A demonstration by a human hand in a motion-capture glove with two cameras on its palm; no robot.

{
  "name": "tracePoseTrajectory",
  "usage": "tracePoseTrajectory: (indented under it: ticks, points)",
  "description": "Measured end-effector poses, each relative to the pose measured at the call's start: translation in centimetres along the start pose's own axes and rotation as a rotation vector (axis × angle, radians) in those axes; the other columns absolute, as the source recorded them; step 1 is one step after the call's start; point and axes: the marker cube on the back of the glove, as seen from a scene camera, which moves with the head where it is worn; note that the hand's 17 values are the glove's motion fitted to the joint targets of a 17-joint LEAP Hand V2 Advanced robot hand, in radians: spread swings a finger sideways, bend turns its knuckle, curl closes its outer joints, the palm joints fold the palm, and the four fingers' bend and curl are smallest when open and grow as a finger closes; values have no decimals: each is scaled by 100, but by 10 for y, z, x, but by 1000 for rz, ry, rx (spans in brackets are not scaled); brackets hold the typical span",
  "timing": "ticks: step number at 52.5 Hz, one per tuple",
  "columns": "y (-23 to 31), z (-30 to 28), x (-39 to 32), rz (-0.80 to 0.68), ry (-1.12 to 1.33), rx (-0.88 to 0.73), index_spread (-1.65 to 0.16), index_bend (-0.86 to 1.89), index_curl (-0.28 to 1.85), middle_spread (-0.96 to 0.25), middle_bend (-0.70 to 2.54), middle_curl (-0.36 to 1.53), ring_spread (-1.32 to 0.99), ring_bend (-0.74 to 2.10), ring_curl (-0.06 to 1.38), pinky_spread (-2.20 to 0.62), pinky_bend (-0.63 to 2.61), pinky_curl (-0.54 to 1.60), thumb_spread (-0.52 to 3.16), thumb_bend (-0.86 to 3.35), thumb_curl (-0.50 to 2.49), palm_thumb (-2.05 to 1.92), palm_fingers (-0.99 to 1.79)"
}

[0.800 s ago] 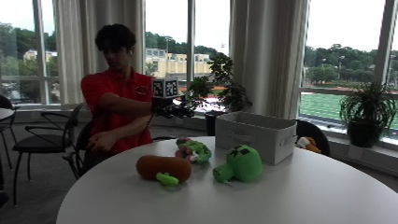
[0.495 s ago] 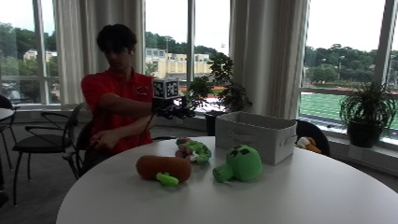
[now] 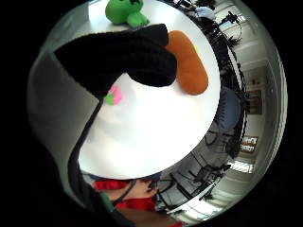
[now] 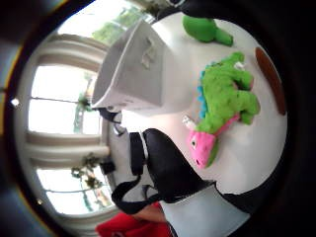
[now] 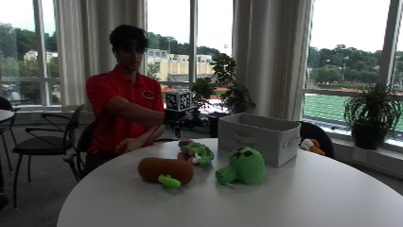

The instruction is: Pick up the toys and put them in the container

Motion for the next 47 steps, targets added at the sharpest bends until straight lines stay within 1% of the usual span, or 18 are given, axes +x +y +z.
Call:
tracePoseTrajectory:
  ticks: [6, 14, 17, 23, 24, 25, 27, 31, 33, 34, 35, 37, 39, 41, 43, 45, 46, 47]
  points:
    - [-16, 38, 0, 43, 14, -114, -39, 13, 25, -12, 9, 19, -7, 16, 13, 10, 113, 42, 108, -5, 14, -5, -10]
    - [-39, 78, 17, 77, 87, -289, -39, 13, 24, -7, 8, 17, -1, 16, 14, 11, 132, 47, 109, -2, 19, -1, -19]
    - [-44, 87, 18, 76, 106, -295, -39, 11, 23, -5, 8, 17, 0, 17, 14, 10, 137, 47, 110, -1, 21, 1, -21]
    - [-47, 92, 12, 41, 136, -263, -39, 11, 22, -3, 8, 16, 2, 22, 17, 7, 138, 47, 113, -1, 24, 4, -20]
    - [-47, 91, 12, 38, 130, -252, -40, 12, 22, -5, 11, 16, 1, 36, 20, 2, 131, 44, 116, 2, 25, 7, -3]
    - [-48, 91, 14, 35, 124, -238, -41, 13, 22, -5, 13, 16, 0, 43, 21, -2, 129, 44, 118, 2, 25, 8, 3]
    - [-51, 90, 16, 29, 120, -206, -43, 18, 23, -8, 12, 15, -7, 58, 24, -13, 127, 42, 125, 5, 26, 12, 24]
    - [-55, 90, 17, 4, 143, -138, -43, 21, 25, -14, 13, 14, -18, 77, 30, -27, 129, 40, 137, 13, 30, 26, 52]
    - [-58, 90, 17, -9, 166, -84, -44, 20, 26, -16, 13, 14, -22, 81, 32, -31, 129, 40, 140, 17, 32, 31, 57]
    - [-60, 90, 17, -14, 177, -58, -43, 21, 27, -17, 17, 15, -25, 86, 34, -33, 127, 40, 141, 20, 34, 38, 64]
    - [-62, 90, 18, -22, 186, -34, -44, 23, 28, -19, 22, 16, -27, 87, 35, -35, 124, 39, 138, 24, 37, 46, 73]
    - [-67, 87, 20, -44, 198, 4, -44, 24, 29, -22, 24, 18, -30, 88, 36, -38, 120, 38, 131, 25, 41, 53, 78]
    - [-73, 83, 23, -65, 196, 32, -45, 33, 32, -26, 31, 20, -34, 89, 37, -40, 115, 37, 121, 26, 45, 59, 93]
    - [-76, 79, 26, -76, 175, 46, -45, 37, 35, -29, 34, 22, -36, 89, 38, -42, 111, 37, 114, 26, 48, 62, 98]
    - [-79, 75, 29, -74, 144, 54, -45, 41, 37, -32, 42, 25, -39, 91, 40, -43, 106, 36, 108, 26, 52, 65, 108]
    - [-84, 69, 35, -60, 110, 60, -46, 46, 41, -34, 45, 27, -40, 91, 40, -44, 103, 37, 102, 26, 54, 66, 110]
    - [-86, 66, 38, -53, 96, 63, -46, 48, 43, -35, 50, 29, -40, 94, 42, -45, 100, 36, 98, 26, 56, 67, 119]
    - [-88, 64, 40, -48, 84, 65, -46, 50, 44, -36, 53, 30, -41, 95, 43, -45, 99, 37, 96, 26, 57, 68, 118]
